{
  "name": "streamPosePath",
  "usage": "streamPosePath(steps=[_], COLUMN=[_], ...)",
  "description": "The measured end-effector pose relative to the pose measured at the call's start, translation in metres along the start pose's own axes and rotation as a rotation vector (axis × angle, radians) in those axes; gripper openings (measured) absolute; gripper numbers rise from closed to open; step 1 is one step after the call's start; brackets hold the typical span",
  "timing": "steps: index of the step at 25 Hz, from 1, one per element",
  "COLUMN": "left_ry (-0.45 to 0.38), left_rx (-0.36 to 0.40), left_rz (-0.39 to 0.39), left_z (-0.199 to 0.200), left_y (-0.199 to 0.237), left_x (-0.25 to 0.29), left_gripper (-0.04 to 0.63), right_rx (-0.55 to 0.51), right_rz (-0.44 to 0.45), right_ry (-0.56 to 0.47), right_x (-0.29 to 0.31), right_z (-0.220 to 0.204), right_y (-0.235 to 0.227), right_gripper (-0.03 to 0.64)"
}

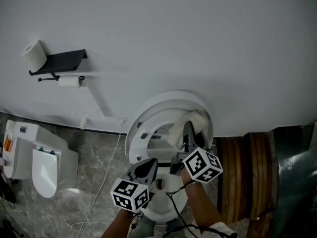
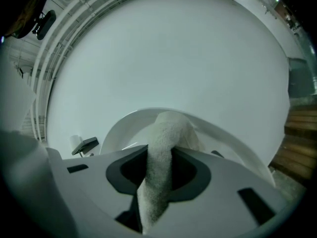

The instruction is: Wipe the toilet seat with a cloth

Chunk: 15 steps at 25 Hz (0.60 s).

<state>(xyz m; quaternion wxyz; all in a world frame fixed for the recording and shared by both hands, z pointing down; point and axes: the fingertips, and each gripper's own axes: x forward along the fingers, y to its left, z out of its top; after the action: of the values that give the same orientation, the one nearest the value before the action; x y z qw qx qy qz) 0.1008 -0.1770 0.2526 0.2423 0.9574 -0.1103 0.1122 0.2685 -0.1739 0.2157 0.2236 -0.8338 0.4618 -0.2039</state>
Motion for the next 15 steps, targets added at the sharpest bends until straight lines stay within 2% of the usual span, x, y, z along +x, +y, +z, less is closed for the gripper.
streamPosePath(steps=[8,15], left_ry=[0.061,0.049], left_rx=[0.014,0.038], left_rz=[-0.034,-0.038], left_z=[-0.025,-0.015], left_y=[-0.014,-0.017], left_x=[0.014,0.019], left_gripper=[0.009,0.009], right_rx=[0.042,0.033], right_rz=[-0.046,-0.046], right_ry=[-0.027,-0.012], right_x=[-0.011,-0.011], right_z=[-0.004,-0.005], right_y=[-0.037,-0.037], right_gripper=[0.1,0.1])
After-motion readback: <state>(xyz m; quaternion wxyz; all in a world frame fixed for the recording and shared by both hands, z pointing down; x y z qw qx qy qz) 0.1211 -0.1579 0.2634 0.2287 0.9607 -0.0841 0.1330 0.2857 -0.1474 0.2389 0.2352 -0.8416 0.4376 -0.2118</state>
